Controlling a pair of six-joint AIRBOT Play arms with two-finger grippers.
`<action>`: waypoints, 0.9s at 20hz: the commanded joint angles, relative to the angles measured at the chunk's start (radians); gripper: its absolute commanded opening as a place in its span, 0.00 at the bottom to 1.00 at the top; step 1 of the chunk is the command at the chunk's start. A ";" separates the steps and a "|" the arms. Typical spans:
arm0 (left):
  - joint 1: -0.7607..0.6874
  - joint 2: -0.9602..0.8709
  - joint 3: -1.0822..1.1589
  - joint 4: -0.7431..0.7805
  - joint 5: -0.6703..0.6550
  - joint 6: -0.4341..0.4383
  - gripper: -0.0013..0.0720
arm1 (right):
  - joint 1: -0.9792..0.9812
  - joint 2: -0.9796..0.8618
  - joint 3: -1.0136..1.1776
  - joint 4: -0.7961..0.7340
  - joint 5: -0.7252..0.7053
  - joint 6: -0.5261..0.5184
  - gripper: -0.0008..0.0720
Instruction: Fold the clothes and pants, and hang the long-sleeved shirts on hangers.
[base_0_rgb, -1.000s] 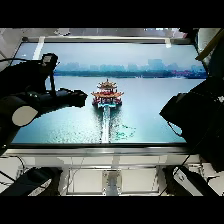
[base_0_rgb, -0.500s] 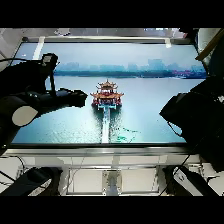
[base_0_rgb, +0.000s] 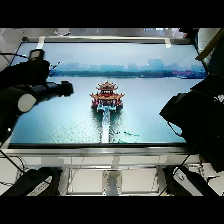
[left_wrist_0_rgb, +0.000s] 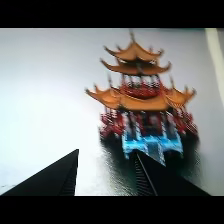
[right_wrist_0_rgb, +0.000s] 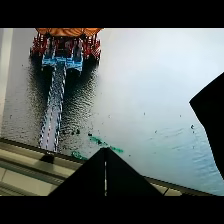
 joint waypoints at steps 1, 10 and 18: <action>0.312 -0.069 0.000 -0.023 0.051 -0.048 0.57 | 0.001 0.000 0.001 0.001 -0.028 0.000 0.03; 0.790 -0.452 0.000 -0.842 0.340 0.178 0.73 | 0.066 -0.002 -0.055 -0.001 -0.026 0.001 0.03; 0.711 -0.685 0.000 -1.081 0.689 0.188 0.96 | 0.096 -0.001 -0.055 -0.003 -0.045 0.020 0.03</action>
